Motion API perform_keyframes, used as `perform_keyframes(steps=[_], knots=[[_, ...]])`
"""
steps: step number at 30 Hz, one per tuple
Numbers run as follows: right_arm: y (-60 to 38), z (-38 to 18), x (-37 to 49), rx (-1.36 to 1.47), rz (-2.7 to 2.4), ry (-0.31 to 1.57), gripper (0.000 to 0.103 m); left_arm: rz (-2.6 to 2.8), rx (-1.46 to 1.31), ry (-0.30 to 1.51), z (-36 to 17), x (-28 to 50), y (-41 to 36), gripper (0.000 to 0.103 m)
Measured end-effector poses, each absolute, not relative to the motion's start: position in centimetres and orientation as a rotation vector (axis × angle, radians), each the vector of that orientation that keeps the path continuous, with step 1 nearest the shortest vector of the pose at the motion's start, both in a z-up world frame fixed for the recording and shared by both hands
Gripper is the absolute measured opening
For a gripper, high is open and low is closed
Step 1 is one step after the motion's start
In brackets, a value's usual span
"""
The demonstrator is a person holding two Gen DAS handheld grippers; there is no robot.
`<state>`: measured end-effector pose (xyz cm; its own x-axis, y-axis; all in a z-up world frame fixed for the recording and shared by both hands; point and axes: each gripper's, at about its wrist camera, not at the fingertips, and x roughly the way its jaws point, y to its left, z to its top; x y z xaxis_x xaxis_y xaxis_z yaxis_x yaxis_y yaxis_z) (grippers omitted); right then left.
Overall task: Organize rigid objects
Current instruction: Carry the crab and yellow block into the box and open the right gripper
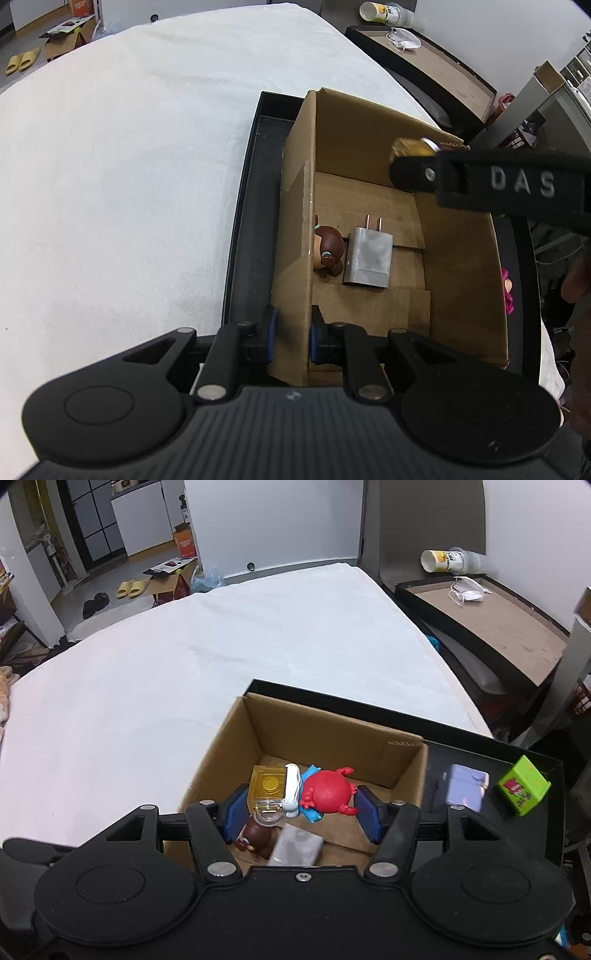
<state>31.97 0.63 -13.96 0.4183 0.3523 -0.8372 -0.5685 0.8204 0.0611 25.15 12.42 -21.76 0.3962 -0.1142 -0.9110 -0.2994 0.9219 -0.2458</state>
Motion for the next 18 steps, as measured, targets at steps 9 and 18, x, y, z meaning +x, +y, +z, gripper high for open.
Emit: perform_keyframes(steps=[9, 18], knots=[[0.7, -13.3, 32.2, -0.234, 0.604, 0.983, 0.062, 0.114, -0.418, 1.168, -21.8, 25.2, 12.6, 0.016], [-1.6, -12.3, 32.1, -0.222, 0.580, 0.971, 0.063, 0.119, -0.407, 1.168, -21.8, 25.2, 12.6, 0.016]])
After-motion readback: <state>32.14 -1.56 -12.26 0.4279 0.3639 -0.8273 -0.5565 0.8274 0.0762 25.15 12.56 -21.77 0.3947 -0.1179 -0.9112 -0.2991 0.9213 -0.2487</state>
